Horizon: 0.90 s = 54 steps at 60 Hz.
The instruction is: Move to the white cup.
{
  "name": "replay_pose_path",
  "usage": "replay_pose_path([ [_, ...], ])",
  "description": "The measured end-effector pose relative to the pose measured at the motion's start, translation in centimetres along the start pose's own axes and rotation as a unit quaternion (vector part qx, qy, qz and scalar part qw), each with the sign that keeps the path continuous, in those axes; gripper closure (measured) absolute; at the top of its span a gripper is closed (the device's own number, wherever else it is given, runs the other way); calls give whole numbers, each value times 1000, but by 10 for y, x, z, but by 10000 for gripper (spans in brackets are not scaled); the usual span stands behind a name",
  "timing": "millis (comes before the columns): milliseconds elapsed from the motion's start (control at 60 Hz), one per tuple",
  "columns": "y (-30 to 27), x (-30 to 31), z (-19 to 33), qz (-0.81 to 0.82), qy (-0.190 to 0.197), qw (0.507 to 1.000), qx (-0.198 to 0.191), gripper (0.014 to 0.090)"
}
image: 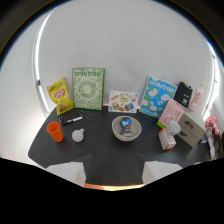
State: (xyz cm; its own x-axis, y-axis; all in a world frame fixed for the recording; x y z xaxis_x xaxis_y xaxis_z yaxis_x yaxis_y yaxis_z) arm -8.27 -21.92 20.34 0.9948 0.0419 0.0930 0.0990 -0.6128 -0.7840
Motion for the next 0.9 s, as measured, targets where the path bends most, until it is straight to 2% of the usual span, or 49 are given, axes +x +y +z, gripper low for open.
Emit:
replay_pose_path([
  [283,26,34,0,4,7,1000,-17,193],
  [583,69,143,18,35,47,997,-45,191],
  [750,67,223,47,31,67,997,-35,190],
  [900,46,281,89,27,65,998,-5,193],
])
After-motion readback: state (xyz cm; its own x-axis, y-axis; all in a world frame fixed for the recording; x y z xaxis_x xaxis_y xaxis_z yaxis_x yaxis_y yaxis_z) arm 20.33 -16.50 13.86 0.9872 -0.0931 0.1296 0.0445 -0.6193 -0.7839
